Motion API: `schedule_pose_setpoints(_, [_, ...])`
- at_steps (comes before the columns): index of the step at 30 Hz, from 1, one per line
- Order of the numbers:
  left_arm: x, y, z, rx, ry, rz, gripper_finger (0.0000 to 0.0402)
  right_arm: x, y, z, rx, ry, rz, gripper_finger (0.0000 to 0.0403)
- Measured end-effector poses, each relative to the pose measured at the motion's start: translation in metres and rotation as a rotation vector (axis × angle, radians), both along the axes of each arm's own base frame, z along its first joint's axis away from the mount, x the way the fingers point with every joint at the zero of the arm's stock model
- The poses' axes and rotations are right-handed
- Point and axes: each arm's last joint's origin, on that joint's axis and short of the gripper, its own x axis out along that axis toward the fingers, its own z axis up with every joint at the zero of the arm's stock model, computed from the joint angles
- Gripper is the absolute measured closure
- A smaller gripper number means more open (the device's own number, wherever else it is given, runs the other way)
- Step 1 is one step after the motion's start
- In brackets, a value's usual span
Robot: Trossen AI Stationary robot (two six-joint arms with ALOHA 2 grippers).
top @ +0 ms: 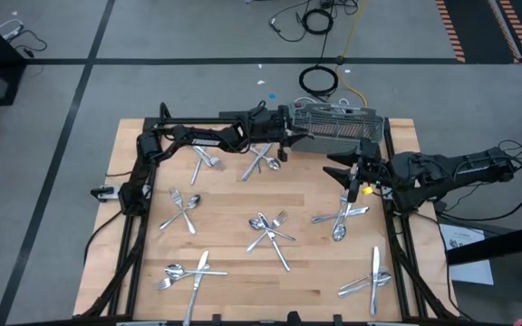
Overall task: Sort silverware
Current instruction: Put the silver knife into the silverware basket
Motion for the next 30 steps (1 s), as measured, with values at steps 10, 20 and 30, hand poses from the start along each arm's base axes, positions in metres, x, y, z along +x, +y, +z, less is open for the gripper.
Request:
schedule_pose_setpoints(10, [-0.001,0.007,0.001,-0.01,0.016,0.099,0.022,-0.001,0.0,-0.003,-0.004,0.03,0.0,0.02])
schedule_pose_setpoints(20, [-0.004,0.015,0.027,0.07,-0.242,0.252,0.021,0.0,0.001,-0.003,0.007,0.03,0.051,0.02])
schedule_pose_setpoints(30, [-0.021,0.003,0.078,0.469,-0.723,0.314,0.021,0.0,0.001,-0.002,0.012,0.024,0.051,0.02])
